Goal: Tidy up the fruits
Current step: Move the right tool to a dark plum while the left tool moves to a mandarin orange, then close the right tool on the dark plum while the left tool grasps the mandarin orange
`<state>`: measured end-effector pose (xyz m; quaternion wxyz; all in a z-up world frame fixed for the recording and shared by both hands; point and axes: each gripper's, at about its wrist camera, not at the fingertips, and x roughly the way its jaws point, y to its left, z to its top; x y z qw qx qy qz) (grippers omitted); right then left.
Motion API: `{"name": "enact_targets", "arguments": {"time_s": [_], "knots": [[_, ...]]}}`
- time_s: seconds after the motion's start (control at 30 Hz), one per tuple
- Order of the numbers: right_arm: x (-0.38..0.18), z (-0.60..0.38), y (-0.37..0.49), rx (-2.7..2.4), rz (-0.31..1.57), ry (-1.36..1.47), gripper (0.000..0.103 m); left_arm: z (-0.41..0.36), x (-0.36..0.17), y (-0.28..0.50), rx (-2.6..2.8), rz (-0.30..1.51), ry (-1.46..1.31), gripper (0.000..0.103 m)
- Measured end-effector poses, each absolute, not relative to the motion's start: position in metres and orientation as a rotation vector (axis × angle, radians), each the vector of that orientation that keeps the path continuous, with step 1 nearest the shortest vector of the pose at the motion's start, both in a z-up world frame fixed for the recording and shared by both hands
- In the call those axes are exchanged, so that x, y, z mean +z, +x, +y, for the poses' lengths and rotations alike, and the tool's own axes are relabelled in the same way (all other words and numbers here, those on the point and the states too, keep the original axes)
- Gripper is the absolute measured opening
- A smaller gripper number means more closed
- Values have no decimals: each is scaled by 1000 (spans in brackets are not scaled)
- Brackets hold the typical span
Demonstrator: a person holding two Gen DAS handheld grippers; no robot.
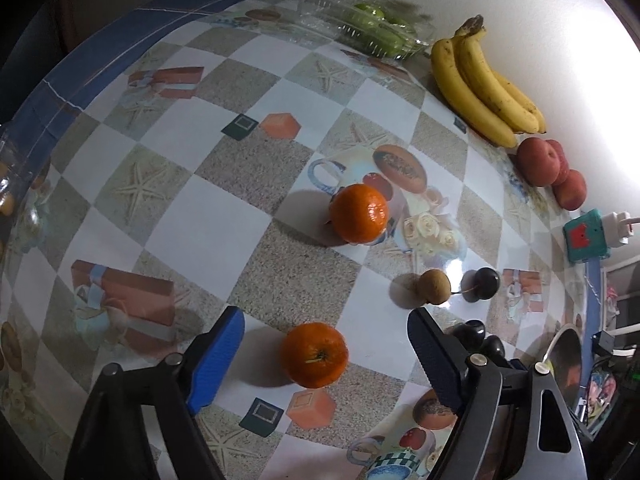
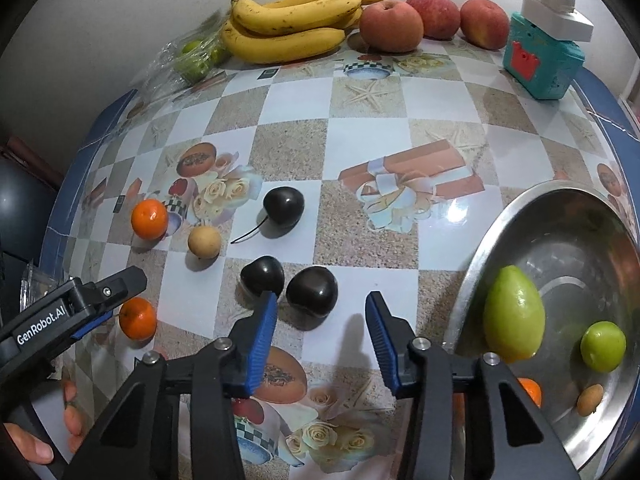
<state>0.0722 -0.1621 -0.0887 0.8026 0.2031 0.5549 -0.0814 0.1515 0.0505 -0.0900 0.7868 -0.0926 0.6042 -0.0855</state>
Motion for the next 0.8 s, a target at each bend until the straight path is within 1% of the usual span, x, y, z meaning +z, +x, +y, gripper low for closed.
{"name": "enact_targets", "arguments": {"time_s": [0.07, 0.1, 0.27, 0.6, 0.67, 0.73, 0.8], "knots": [[-89, -162, 73, -174, 1190, 437, 41, 51, -90, 150, -181, 1302, -193, 82], [-89, -162, 73, -175, 1190, 439, 41, 52, -90, 150, -177, 1303, -197, 81], [-92, -163, 74, -175, 1197, 454, 36, 58, -91, 148, -182, 1303, -238, 81], [-95, -162, 75, -176, 1202, 455, 35, 56, -95, 148, -195, 1319, -238, 81], [-96, -161, 76, -172, 1201, 457, 33, 56, -95, 148, -195, 1321, -240, 81], [-96, -160, 77, -170, 1200, 455, 33, 57, -96, 148, -190, 1331, -241, 75], [-96, -160, 78, -170, 1198, 455, 32, 59, -98, 148, -186, 1343, -247, 67]]}}
